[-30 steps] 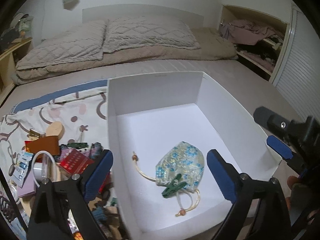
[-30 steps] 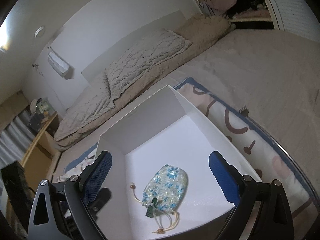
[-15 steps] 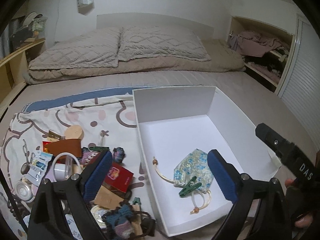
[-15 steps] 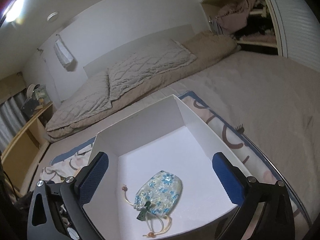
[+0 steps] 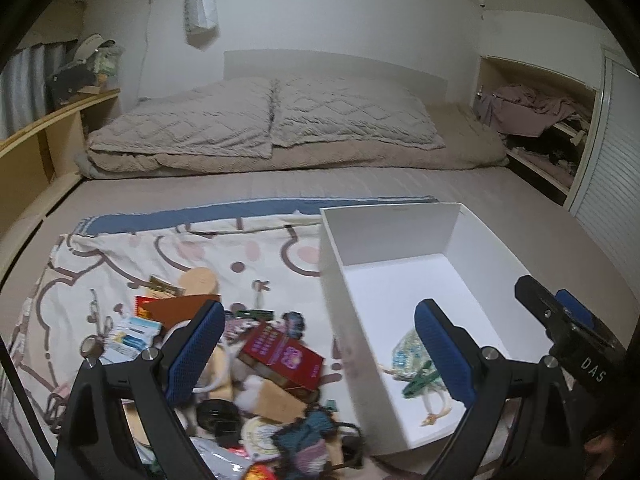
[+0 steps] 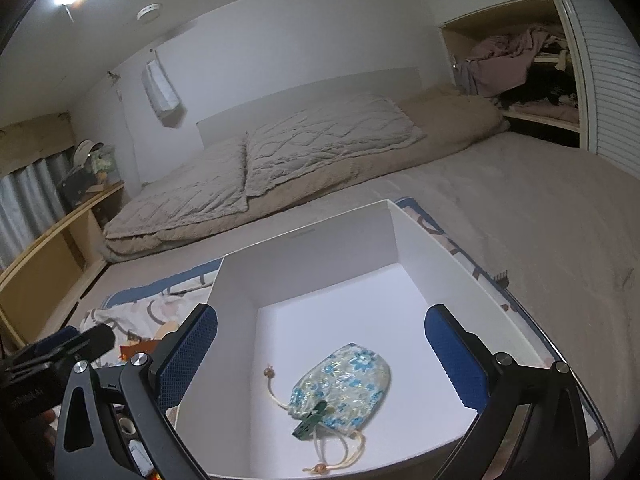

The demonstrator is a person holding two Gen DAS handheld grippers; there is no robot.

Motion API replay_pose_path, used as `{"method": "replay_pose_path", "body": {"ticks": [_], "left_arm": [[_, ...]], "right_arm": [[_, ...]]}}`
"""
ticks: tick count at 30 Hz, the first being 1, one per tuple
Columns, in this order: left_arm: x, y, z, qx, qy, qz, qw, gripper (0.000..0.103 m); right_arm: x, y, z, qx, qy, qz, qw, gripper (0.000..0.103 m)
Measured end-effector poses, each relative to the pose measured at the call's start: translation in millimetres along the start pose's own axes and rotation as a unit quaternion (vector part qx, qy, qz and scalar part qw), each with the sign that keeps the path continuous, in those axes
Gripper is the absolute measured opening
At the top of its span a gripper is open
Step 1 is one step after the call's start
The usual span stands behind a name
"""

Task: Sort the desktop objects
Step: 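Raise both open tools out of the white box toward the pile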

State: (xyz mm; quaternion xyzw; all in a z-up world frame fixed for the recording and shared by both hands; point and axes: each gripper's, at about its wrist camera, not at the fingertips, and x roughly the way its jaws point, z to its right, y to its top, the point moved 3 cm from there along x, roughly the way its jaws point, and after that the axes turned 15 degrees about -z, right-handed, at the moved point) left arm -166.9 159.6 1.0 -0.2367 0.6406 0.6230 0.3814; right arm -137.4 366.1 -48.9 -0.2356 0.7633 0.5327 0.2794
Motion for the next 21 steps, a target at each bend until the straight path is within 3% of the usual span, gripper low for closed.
{"method": "replay_pose_path", "body": {"ticks": [13,21], "left_arm": [[-23,-16,-63,-0.023,0.032,0.027,0.9989,0.097],[-38,-27,-98,-0.047,0.046,0.044,0.9969,0.097]], "right_arm": [[-3,-7,-30,-0.038,0.008,-0.006,0.999,0.103],[-4,-14,-48,-0.051,0.033,-0.015,0.998,0.103]]}}
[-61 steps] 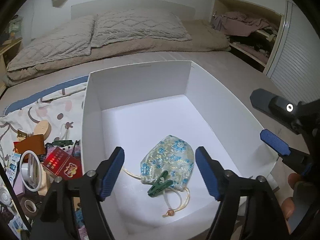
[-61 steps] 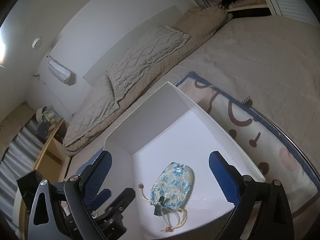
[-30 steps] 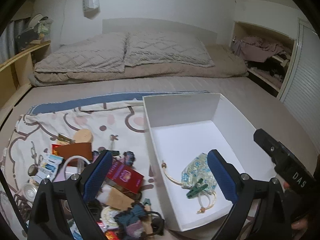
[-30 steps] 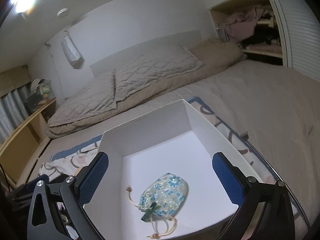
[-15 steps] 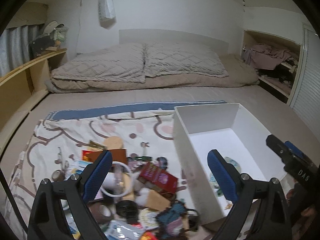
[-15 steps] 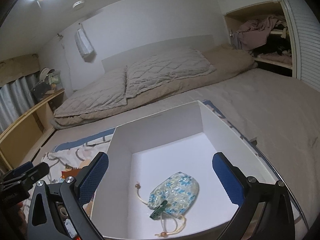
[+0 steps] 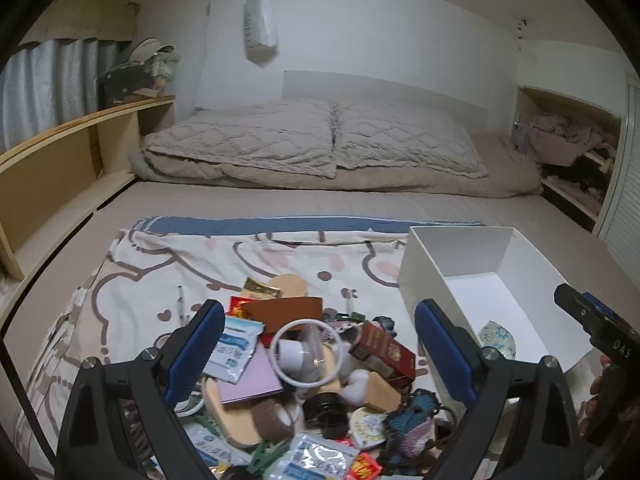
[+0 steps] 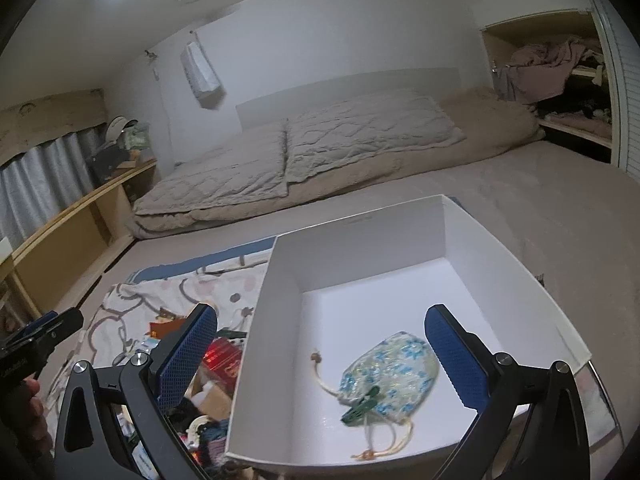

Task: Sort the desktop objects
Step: 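Raise both open tools out of the white box toward the pile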

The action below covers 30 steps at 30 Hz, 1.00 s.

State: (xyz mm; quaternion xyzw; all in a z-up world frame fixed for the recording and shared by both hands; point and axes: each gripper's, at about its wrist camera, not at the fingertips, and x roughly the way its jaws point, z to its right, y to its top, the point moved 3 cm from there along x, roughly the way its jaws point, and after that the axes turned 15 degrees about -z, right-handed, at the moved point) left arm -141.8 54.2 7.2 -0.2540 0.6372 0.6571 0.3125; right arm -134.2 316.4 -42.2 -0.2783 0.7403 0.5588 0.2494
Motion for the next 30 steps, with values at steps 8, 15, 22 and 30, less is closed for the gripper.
{"method": "replay_pose_path", "body": {"ticks": [8,15,22,30], "left_arm": [[-12,-10,-30,-0.009,0.014,0.009,0.9998,0.097],[-19,-19,-49,-0.016,0.025,0.016,0.9994,0.097],[-28,-33,-68,-0.024,0.028,0.023,0.9991,0.097],[-33,-50,-85,-0.033,0.04,0.03,0.9982,0.097]], "right_arm": [[-1,-12,-19,-0.029,0.001,-0.003,1.0,0.103],[-6,-20,-35,-0.053,0.002,0.004,0.999,0.103],[-11,-32,-50,-0.073,0.011,0.012,0.997,0.103],[-16,-46,-71,-0.108,0.021,0.024,0.994,0.103]]}}
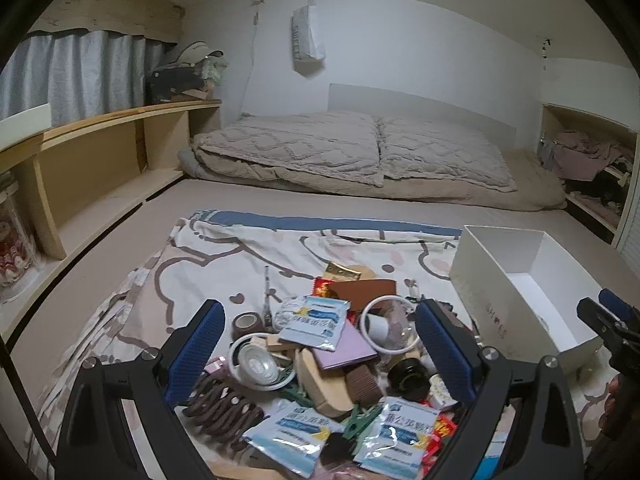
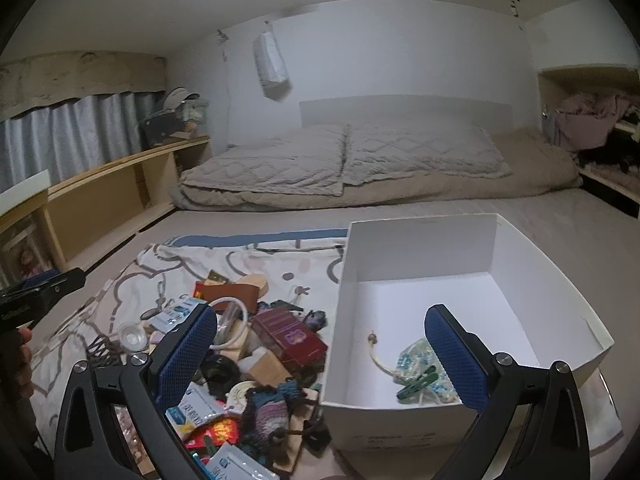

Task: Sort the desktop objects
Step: 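Raise both open tools out of the white box toward the pile, then move both tools down over the pile of items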

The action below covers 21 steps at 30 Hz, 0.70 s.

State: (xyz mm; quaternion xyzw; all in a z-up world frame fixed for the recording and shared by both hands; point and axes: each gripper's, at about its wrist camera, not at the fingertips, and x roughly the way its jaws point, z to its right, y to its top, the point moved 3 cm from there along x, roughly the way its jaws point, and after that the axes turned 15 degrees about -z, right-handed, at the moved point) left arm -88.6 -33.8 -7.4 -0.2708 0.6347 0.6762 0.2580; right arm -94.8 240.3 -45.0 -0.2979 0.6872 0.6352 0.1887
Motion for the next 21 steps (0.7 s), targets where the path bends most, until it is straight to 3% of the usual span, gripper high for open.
{"method": "replay_pose_path", "body": {"ticks": [21], "left_arm": [[8,-37,-39,-0.033,-0.012,-0.031,0.9989,0.097]], "right_arm": [[8,-22,-40,-0.052,0.004,-0.019,0.998,0.103]]}}
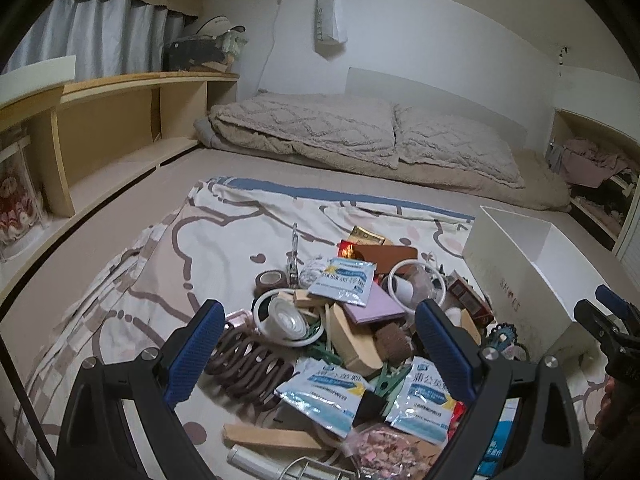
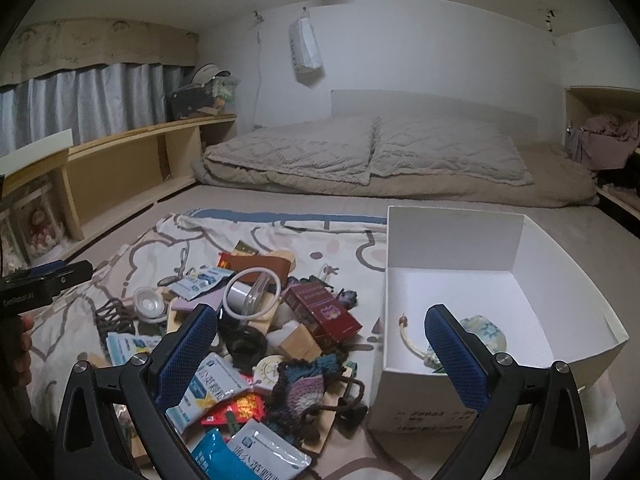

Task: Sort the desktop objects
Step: 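Move both tools down over the pile of items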

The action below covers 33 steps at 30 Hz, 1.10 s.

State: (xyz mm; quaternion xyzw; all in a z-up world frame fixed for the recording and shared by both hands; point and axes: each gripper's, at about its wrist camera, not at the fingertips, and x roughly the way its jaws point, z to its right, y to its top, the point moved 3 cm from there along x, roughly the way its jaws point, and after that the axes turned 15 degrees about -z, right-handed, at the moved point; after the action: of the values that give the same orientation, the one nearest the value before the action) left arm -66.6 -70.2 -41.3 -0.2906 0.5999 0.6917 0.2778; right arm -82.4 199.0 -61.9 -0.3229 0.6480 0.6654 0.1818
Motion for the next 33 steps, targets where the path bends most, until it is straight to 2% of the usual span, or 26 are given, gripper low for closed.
{"method": "replay_pose_path", "body": {"ticks": [6,13,18,28,33], "left_arm": [[6,-8,-3,-0.001,-0.002,-0.013,0.9999,0.097],[18,-24,-6,-0.008,-0.016,-0.052,0.9985,0.097],[19,-31,-3,-0.003,-0.016,-0.061,0.998,0.097],[23,-45,-7,-0.005,-0.01,-0.084,0.9964,0.097],[25,-46,-11,-0.014,-0.013,-0.09,0.9958,0.097]], "right_arm": [[4,-6,-11,-0.018,0.001,-0.011,1.0,0.103],[9,-20,-30,-0.044,0.007,-0.036,0.998,0.103],[12,-32,-48,-0.066,0.017,-0.058,0.996,0.103],[17,-60,-79,-0.087,0.077,-0.119,0.986,0.103],[21,-78,-104,-0.127,0.124,-0.161,0.971,0.103]]}}
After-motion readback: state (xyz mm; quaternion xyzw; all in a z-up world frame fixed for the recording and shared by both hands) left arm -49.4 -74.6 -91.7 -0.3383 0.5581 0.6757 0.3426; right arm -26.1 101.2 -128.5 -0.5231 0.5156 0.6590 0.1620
